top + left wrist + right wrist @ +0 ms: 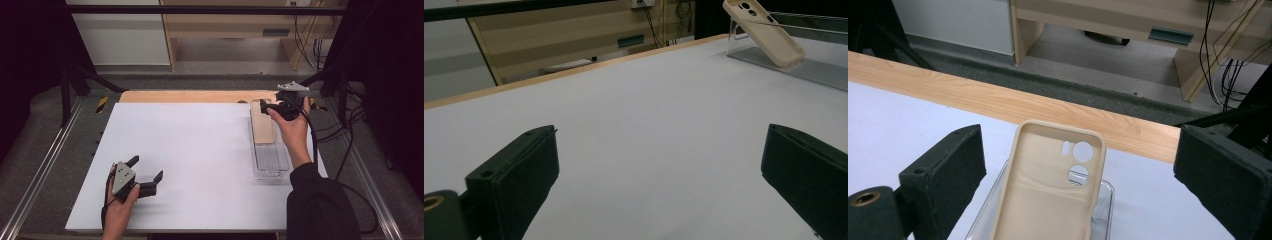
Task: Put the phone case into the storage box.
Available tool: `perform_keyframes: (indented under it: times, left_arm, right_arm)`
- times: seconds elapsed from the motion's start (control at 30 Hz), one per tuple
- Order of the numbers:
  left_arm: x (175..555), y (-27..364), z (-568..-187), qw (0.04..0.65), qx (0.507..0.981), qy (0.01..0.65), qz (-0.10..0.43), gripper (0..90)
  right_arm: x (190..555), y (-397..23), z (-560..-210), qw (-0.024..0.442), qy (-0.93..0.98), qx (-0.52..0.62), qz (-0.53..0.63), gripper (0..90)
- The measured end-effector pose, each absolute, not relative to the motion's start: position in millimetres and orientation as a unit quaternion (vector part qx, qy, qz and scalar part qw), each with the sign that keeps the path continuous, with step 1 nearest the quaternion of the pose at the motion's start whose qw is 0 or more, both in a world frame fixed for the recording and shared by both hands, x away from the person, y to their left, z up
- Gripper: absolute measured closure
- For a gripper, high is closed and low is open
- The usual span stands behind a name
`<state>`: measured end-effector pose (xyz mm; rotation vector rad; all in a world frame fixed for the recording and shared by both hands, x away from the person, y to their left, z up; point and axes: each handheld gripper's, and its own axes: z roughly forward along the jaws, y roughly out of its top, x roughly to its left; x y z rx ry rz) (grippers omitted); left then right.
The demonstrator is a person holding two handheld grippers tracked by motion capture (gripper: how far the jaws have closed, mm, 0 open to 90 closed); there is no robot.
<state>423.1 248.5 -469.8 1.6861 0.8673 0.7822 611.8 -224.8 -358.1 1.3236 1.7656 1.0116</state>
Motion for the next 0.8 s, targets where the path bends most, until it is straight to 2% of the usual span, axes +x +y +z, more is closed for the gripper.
perform_keyframes:
  times: [0.8]
  left_arm:
    - [420.1,252.6,-469.1,0.526,0.697,0.367,0.321,2.1]
  right_arm:
    - [595.4,-220.4,-342.7,0.352,0.682,0.491,0.411,4.4]
